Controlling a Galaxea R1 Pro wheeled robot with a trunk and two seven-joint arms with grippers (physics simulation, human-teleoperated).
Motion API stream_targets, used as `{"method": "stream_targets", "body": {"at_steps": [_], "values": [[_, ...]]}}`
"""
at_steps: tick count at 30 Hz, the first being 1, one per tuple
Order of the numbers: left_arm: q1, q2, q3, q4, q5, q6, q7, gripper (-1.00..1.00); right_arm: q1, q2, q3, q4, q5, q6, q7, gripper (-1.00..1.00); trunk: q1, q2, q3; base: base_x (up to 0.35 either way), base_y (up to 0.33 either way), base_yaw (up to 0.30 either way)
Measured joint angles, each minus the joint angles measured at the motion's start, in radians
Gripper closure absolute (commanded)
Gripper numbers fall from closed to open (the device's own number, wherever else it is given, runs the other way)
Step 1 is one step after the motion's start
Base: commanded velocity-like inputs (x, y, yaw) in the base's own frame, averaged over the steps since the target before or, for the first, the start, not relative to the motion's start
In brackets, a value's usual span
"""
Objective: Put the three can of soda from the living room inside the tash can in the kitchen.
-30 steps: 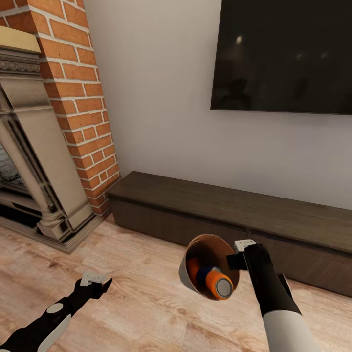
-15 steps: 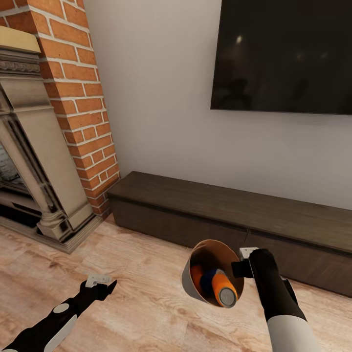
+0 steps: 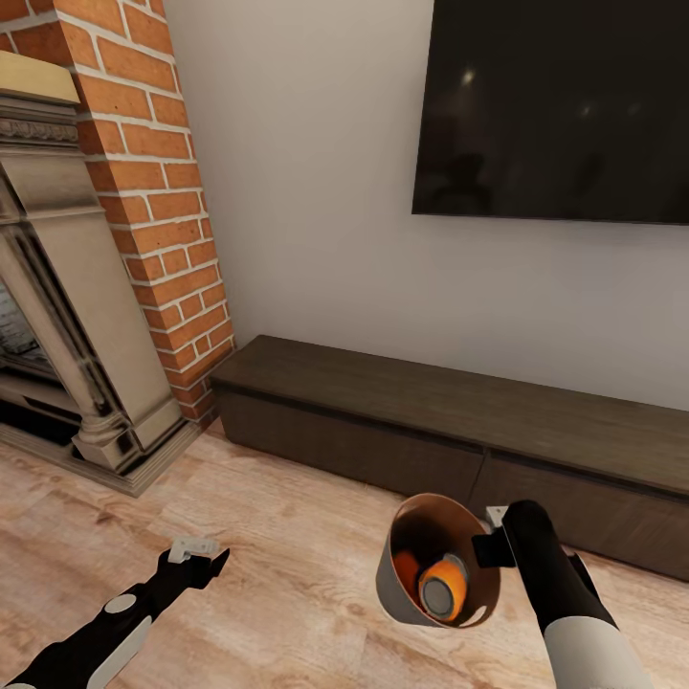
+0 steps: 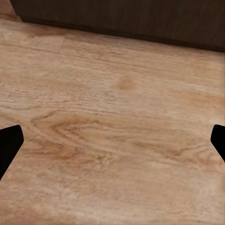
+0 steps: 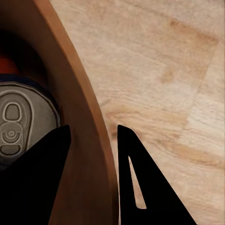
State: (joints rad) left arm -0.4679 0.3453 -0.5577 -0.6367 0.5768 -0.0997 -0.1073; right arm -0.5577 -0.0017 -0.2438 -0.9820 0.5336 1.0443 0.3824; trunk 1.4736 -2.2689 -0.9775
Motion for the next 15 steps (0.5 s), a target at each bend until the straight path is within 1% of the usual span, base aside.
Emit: {"method": "stream_targets", "body": {"at_steps": [2, 6, 10, 13, 15], "values": [[0.000, 0.000, 0.000, 0.000, 0.000, 0.000, 0.000, -1.00, 0.000, 0.000, 0.000, 0.003, -0.003, 0.000, 0.000, 1.00, 0.000, 0.000, 0.000, 0.000, 0.000, 0.000], [0.000, 0.000, -0.001, 0.016, -0.002, 0.000, 0.000, -1.00, 0.000, -0.001, 0.000, 0.006, 0.006, -0.001, -0.001, 1.00, 0.000, 0.000, 0.000, 0.000, 0.000, 0.000], [0.000, -0.002, -0.001, 0.024, -0.003, -0.001, 0.000, -1.00, 0.000, -0.001, 0.000, 0.007, 0.000, 0.000, 0.000, 1.00, 0.000, 0.000, 0.000, 0.000, 0.000, 0.000], [0.000, -0.003, -0.001, 0.026, -0.003, -0.002, 0.000, -1.00, -0.001, -0.002, 0.000, 0.029, 0.001, 0.001, -0.006, 1.00, 0.000, 0.000, 0.000, 0.000, 0.000, 0.000], [0.000, -0.003, -0.001, 0.026, -0.003, -0.003, 0.000, -1.00, -0.001, -0.008, 0.000, 0.045, 0.003, 0.000, -0.011, 1.00, 0.000, 0.000, 0.000, 0.000, 0.000, 0.000]]}}
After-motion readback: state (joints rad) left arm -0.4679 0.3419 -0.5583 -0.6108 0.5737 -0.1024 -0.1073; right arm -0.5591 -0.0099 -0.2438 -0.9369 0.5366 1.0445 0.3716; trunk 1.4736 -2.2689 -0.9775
